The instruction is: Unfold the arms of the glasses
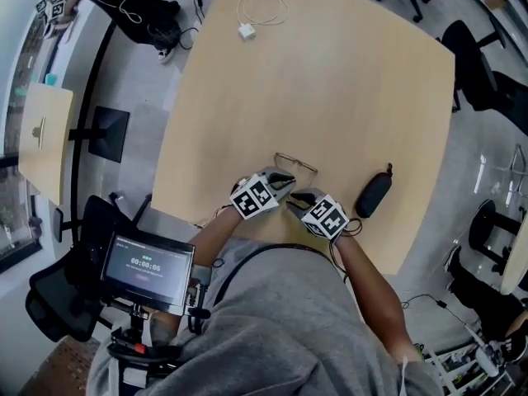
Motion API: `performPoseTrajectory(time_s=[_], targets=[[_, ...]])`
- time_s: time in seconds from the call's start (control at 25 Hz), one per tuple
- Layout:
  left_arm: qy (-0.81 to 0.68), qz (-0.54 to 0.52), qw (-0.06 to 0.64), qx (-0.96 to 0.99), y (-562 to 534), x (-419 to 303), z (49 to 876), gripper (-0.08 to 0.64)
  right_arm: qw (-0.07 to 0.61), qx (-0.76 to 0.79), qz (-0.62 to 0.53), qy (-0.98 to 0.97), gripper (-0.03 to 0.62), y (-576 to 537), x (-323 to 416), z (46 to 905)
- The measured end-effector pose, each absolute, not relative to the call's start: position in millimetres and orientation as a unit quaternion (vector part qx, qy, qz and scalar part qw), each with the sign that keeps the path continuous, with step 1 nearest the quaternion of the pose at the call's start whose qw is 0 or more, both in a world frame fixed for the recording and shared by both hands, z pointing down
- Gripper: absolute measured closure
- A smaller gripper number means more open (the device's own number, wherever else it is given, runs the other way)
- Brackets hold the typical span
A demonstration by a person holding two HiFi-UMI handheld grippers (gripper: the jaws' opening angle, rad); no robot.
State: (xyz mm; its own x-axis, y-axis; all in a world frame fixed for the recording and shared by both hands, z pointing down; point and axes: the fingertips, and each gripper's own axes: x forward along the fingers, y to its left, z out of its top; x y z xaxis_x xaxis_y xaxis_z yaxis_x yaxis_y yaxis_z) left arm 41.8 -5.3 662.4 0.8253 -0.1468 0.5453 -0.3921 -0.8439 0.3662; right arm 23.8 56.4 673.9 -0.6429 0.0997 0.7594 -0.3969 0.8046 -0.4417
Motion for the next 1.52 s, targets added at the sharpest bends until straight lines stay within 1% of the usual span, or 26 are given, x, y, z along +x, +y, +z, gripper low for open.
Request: performPoseTrajectory(time_s=[0.12, 0.24, 0.6, 1.0, 1.12, 1.28, 1.52], targets=[[-0.102, 0.315, 0.25, 0.91, 20, 53, 692, 0.541, 0.416, 0.062, 0.302, -0.856, 0.492, 69, 17, 672], [-0.092, 0.349, 0.233, 0.903, 29, 54, 705, 0.541, 0.412, 0.061, 0.311, -0.854, 0.492, 73, 17, 674], [-0.088, 0.358, 0.221, 0.903, 33, 50, 710, 0.541, 0.402, 0.121, 0.323, -0.848, 0.492, 55, 31, 681], [-0.079, 0.379, 0.163, 0.908, 39, 52, 715, 0.541, 0.431, 0.132, 0.32, -0.834, 0.492, 55, 37, 698], [-0.074, 0.382, 0.136, 0.911, 44, 54, 715, 0.541, 0.445, 0.133, 0.32, -0.826, 0.492, 58, 42, 709], [-0.078, 0.381, 0.095, 0.916, 47, 54, 711, 0.541, 0.437, 0.137, 0.325, -0.827, 0.503, 57, 43, 706], [-0.077, 0.381, 0.087, 0.917, 50, 54, 711, 0.541, 0.44, 0.133, 0.323, -0.827, 0.506, 60, 44, 706]])
